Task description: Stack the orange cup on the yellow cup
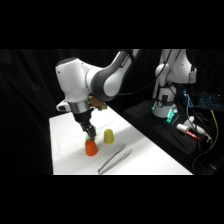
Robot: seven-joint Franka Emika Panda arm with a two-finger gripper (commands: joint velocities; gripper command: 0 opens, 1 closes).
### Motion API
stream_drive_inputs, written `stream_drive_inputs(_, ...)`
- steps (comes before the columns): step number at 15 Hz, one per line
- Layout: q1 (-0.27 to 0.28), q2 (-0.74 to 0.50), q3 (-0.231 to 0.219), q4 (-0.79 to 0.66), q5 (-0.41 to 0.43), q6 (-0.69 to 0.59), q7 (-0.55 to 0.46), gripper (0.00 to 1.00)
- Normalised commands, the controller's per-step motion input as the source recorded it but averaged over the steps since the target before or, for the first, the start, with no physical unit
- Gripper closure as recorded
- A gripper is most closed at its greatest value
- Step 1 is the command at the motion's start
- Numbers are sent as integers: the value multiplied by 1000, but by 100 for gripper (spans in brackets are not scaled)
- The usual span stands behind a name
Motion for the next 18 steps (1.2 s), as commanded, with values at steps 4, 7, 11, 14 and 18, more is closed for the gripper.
stream_drive_inputs(4, -41, 185, 51, 132, -10, 145, -131, 0)
stream_drive_inputs(7, -33, 129, 30, 122, -52, 123, -113, 0)
stream_drive_inputs(11, -11, 109, -10, 120, -109, 117, -68, 0)
stream_drive_inputs(14, -24, 76, -29, 123, -126, 79, -73, 0)
stream_drive_inputs(18, -43, 63, -4, 128, -94, 59, -93, 0)
